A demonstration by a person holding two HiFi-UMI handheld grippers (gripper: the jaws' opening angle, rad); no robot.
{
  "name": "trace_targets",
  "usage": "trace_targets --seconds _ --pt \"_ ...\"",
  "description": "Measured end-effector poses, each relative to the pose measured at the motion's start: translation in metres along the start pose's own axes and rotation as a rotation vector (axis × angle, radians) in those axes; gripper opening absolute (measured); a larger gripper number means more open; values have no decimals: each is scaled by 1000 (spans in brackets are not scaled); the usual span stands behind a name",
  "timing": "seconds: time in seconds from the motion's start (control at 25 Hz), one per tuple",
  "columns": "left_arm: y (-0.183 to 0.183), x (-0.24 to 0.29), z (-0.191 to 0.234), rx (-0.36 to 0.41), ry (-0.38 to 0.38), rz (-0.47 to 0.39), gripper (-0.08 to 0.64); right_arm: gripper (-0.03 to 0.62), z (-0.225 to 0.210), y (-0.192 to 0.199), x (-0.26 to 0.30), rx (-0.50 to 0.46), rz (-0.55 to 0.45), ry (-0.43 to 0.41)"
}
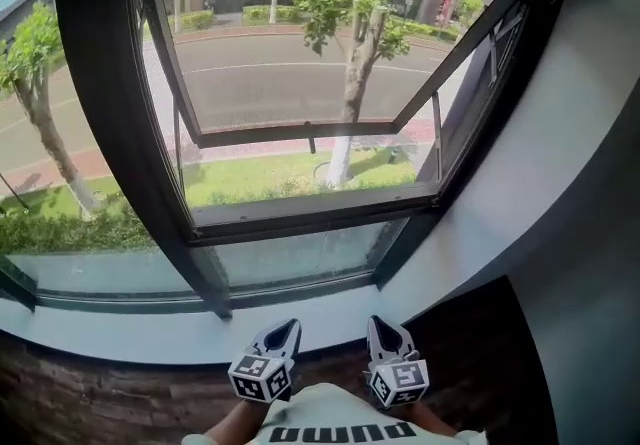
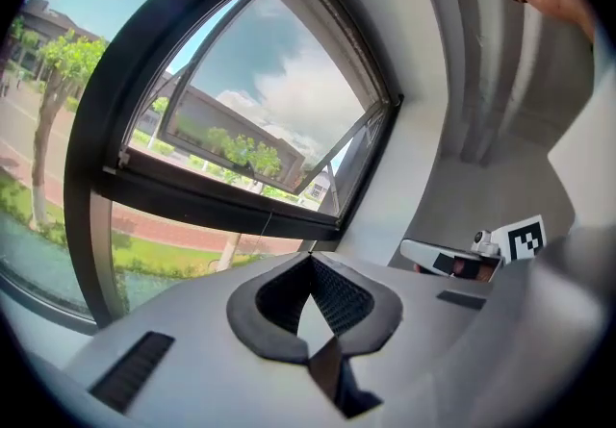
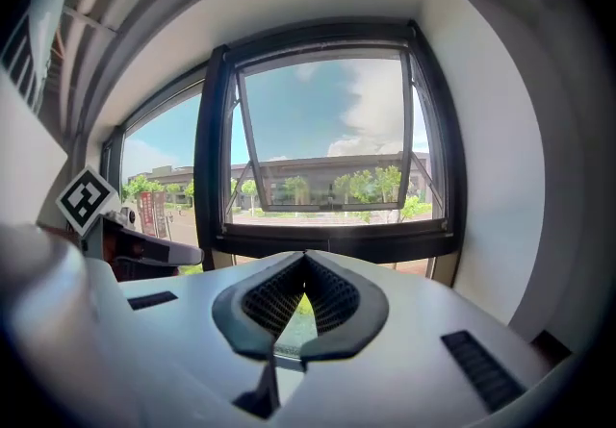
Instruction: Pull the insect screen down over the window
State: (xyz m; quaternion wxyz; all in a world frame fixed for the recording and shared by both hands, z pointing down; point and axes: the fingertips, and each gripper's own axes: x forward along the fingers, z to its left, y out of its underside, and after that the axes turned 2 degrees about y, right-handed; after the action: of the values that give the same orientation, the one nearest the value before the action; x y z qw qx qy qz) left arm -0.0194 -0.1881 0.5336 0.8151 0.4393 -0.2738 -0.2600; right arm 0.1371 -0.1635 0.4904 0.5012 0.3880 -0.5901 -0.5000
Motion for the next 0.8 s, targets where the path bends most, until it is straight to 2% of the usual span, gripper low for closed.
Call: trace_targets --seconds 0.2,0.36,0.6,0.8 --pt "34 -17 -56 35 -111 -41 13 8 -28 17 -59 -48 -33 -47" --pt "65 -43 -102 75 -188 -29 14 6 -49 35 -100 -65 -48 -96" --pt "82 -70 -143 78 -252 -15 14 8 -63 33 -141 -32 -94 -132" --pt "92 -89 -168 135 -246 -7 12 8 -45 32 -170 -11 -106 -154"
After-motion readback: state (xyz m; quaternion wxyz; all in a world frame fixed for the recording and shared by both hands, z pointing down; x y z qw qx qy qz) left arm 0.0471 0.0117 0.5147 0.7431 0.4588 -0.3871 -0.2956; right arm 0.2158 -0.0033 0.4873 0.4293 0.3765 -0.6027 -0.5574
